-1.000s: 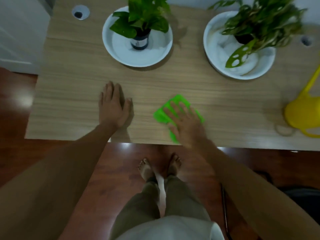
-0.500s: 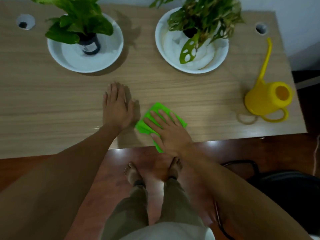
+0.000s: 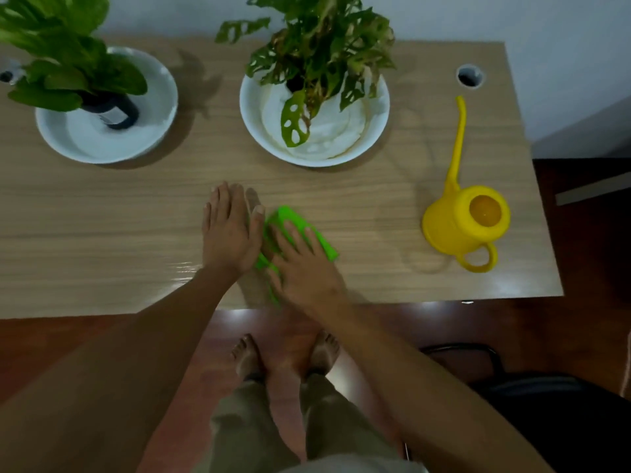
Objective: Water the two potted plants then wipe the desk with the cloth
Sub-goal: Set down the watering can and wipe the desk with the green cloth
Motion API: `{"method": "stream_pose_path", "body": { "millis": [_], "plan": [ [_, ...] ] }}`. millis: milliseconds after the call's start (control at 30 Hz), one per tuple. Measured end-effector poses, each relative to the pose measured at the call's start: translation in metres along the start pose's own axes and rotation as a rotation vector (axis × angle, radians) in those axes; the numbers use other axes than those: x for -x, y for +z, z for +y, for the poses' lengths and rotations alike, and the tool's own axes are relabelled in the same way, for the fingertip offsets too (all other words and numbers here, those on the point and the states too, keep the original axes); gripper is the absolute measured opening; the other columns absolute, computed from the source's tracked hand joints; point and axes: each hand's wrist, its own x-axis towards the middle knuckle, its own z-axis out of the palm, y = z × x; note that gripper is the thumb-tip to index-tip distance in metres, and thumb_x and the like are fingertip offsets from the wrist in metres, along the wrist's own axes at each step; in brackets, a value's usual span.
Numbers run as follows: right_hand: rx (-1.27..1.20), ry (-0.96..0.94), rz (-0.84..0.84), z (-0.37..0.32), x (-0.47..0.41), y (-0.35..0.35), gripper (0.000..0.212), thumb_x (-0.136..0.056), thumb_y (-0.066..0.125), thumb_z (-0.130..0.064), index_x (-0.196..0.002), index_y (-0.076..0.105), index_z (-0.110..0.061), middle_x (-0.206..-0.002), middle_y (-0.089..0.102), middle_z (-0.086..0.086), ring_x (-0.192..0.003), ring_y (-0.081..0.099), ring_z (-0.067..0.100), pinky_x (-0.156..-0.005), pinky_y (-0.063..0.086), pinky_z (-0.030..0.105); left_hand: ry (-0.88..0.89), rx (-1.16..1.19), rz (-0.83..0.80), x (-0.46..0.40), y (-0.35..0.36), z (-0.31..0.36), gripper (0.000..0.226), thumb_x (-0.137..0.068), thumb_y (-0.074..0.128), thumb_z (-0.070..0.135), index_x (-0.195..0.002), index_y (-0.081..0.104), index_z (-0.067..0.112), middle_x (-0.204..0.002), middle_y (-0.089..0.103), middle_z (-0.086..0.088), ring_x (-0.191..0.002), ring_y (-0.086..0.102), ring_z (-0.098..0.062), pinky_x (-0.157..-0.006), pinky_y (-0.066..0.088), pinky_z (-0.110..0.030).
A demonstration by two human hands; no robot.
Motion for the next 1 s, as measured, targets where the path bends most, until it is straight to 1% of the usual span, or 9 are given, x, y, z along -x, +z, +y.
{"method": "stream_pose_path", "body": {
  "millis": [67, 167, 300, 400, 467, 600, 767, 900, 1000],
  "plan": [
    [-0.013, 0.000, -0.020, 0.033, 0.038, 0.002, 0.057, -0.106, 0.036, -0.050, -0.161, 0.036, -0.036, -0.172, 0.027, -0.002, -0.161, 0.020, 0.026, -0.130, 0.011, 0.051, 0.014, -0.011, -0.015, 0.000, 0.005, 0.013, 0.076, -0.100, 0.020, 0.058, -0.161, 0.023, 0.013, -0.170, 0.016, -0.014, -0.159, 0.007, -0.029, -0.128, 0.005, -0.046],
    [0.002, 0.176, -0.037, 0.103, 0.056, -0.012, 0.060, -0.106, 0.029, -0.052, -0.165, 0.023, -0.040, -0.174, 0.019, -0.004, -0.162, 0.016, 0.028, -0.130, 0.011, 0.053, 0.062, -0.028, -0.049, 0.007, 0.012, 0.029, 0.073, -0.103, 0.025, 0.055, -0.162, 0.019, 0.012, -0.171, 0.011, -0.014, -0.159, 0.003, -0.028, -0.128, 0.003, -0.046],
    [-0.104, 0.517, 0.033, 0.162, -0.003, -0.041, 0.063, -0.108, 0.017, -0.051, -0.167, 0.002, -0.036, -0.177, -0.002, 0.000, -0.163, -0.002, 0.030, -0.130, -0.001, 0.055, 0.108, -0.051, -0.093, 0.012, 0.020, 0.036, 0.076, -0.102, 0.023, 0.057, -0.164, 0.014, 0.014, -0.172, 0.004, -0.009, -0.159, -0.004, -0.024, -0.128, -0.002, -0.040],
    [-0.210, 0.753, 0.062, 0.180, -0.065, -0.055, 0.066, -0.108, 0.009, -0.053, -0.167, -0.007, -0.030, -0.175, -0.014, 0.004, -0.161, -0.015, 0.029, -0.129, -0.009, 0.055, 0.139, -0.065, -0.105, 0.014, 0.027, 0.035, 0.075, -0.103, 0.025, 0.056, -0.163, 0.014, 0.013, -0.172, 0.002, -0.008, -0.159, -0.007, -0.021, -0.128, -0.004, -0.039],
    [-0.230, 0.854, 0.066, 0.188, -0.092, -0.060, 0.066, -0.109, 0.009, -0.052, -0.167, -0.010, -0.028, -0.174, -0.018, 0.004, -0.160, -0.019, 0.029, -0.128, -0.011, 0.055, 0.151, -0.077, -0.097, 0.012, 0.031, 0.033, 0.072, -0.106, 0.029, 0.053, -0.163, 0.015, 0.012, -0.172, 0.003, -0.008, -0.159, -0.007, -0.021, -0.128, -0.005, -0.037],
    [-0.232, 0.878, 0.090, 0.172, -0.093, -0.055, 0.065, -0.110, 0.010, -0.049, -0.167, -0.009, -0.025, -0.175, -0.016, 0.006, -0.161, -0.017, 0.031, -0.128, -0.009, 0.056, 0.176, -0.094, -0.069, 0.001, 0.038, 0.035, 0.069, -0.107, 0.034, 0.048, -0.163, 0.016, 0.013, -0.172, 0.005, -0.008, -0.160, -0.003, -0.022, -0.129, -0.001, -0.041],
    [-0.194, 0.798, 0.146, 0.118, -0.048, -0.032, 0.065, -0.109, 0.017, -0.048, -0.168, 0.002, -0.025, -0.176, -0.004, 0.006, -0.163, -0.006, 0.031, -0.130, -0.004, 0.055, 0.120, -0.079, -0.045, -0.022, 0.050, 0.059, 0.072, -0.104, 0.029, 0.047, -0.163, 0.014, 0.007, -0.172, 0.008, -0.011, -0.160, -0.001, -0.024, -0.129, 0.002, -0.047],
    [-0.260, 0.928, 0.173, 0.169, -0.083, -0.051, 0.062, -0.110, 0.014, -0.048, -0.168, 0.000, -0.029, -0.176, -0.008, 0.004, -0.162, -0.011, 0.030, -0.129, -0.010, 0.055, 0.064, -0.074, -0.035, -0.034, 0.058, 0.070, 0.073, -0.104, 0.028, 0.046, -0.163, 0.010, 0.008, -0.172, 0.004, -0.011, -0.159, -0.004, -0.023, -0.129, 0.000, -0.047],
    [-0.246, 0.973, 0.190, 0.223, -0.115, -0.068, 0.061, -0.110, 0.011, -0.048, -0.168, -0.002, -0.031, -0.176, -0.009, 0.002, -0.162, -0.013, 0.029, -0.129, -0.010, 0.054, 0.081, -0.104, -0.026, -0.033, 0.060, 0.069, 0.073, -0.105, 0.024, 0.048, -0.163, 0.006, 0.007, -0.172, 0.001, -0.011, -0.159, -0.006, -0.023, -0.129, 0.001, -0.048]
  ]
}}
